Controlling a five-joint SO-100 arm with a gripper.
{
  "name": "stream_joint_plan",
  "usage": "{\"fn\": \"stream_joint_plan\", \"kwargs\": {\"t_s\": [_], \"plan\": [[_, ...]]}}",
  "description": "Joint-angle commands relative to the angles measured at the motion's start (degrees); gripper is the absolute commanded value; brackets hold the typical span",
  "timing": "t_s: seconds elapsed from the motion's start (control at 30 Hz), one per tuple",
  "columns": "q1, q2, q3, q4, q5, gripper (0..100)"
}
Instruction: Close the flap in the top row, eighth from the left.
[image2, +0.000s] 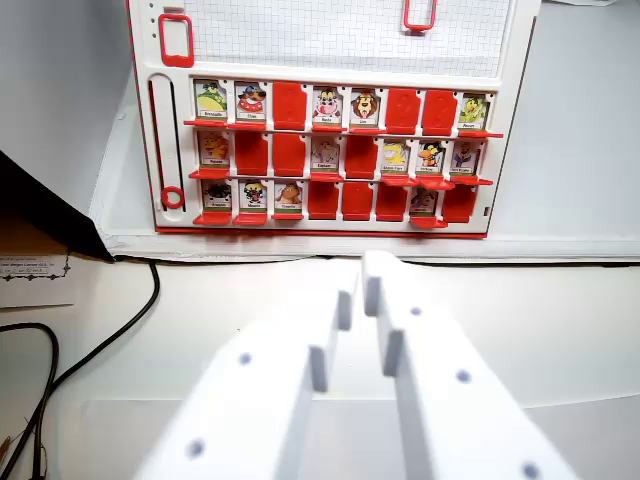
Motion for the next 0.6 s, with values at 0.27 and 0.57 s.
{"fn": "stream_joint_plan", "kwargs": {"t_s": [0.27,0.57], "plan": [[2.55,-1.14,0.79,-2.72,-0.35,0],[3.34,-0.18,5.27,-8.79,-2.46,0]]}}
